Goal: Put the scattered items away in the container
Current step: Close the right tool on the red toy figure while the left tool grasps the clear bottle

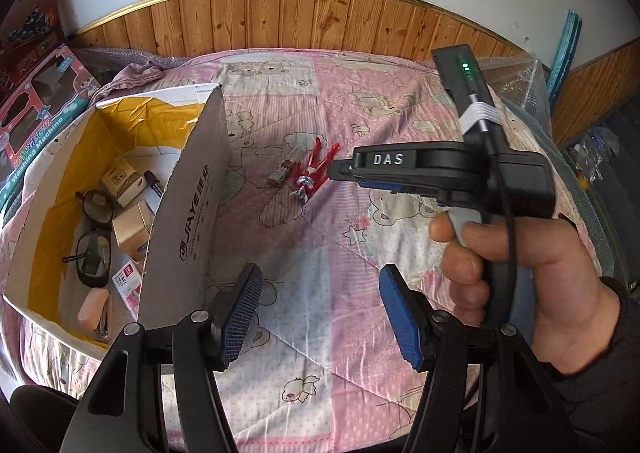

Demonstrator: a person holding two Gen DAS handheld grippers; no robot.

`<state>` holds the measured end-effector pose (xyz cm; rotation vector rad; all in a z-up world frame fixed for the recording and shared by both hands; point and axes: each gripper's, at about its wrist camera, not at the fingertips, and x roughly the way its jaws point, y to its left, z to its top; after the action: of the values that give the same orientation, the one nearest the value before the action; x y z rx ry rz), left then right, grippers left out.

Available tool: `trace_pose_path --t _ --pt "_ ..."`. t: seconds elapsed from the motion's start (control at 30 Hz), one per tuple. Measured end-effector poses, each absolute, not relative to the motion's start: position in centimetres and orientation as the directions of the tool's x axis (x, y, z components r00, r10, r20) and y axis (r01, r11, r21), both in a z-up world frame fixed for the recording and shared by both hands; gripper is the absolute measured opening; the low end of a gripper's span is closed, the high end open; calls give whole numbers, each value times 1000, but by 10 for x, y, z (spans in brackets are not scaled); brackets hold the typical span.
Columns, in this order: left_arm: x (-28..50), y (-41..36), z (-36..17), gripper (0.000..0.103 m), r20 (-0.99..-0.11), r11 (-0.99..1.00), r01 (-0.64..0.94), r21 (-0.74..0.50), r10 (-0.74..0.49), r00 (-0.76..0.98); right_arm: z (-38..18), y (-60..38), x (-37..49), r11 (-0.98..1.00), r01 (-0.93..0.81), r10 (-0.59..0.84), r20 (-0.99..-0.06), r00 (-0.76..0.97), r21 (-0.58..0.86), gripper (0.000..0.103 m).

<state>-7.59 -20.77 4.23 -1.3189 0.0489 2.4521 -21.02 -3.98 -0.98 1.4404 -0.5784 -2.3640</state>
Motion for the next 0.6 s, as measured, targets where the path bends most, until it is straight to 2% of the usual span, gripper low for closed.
trace_pose_path --t 0.2,0.3,0.33,0.37,0.5,0.53,0.57,0.6 --pt "-102 -222 29 62 -824 -934 -297 -199 324 -466 -55 -57 -265 -923 22 -357 -835 -418 383 47" --pt "-114 -224 21 62 -829 -934 -288 -211 327 -454 -57 -76 -272 -958 131 -287 -838 -464 255 47" --pt "-118 -225 20 62 -830 -935 -283 -213 326 -453 -57 -81 -273 -965 167 -257 -844 -471 200 38" --pt "-122 -226 19 62 -829 -936 -279 -216 327 -453 -56 -81 -273 -964 193 -254 -845 -471 182 37" --pt "-142 -220 18 62 -822 -932 -284 -225 338 -459 -41 -51 -261 -952 197 -302 -835 -460 236 29" --pt "-148 -217 17 62 -819 -932 -288 -222 338 -463 -33 -42 -256 -945 191 -325 -825 -462 265 26" --pt "-155 -213 16 62 -816 -931 -291 -220 339 -467 -25 -31 -250 -938 183 -346 -815 -464 294 15" --pt "-163 -209 15 62 -812 -929 -296 -222 344 -471 -19 -20 -244 -931 178 -365 -808 -462 319 12"
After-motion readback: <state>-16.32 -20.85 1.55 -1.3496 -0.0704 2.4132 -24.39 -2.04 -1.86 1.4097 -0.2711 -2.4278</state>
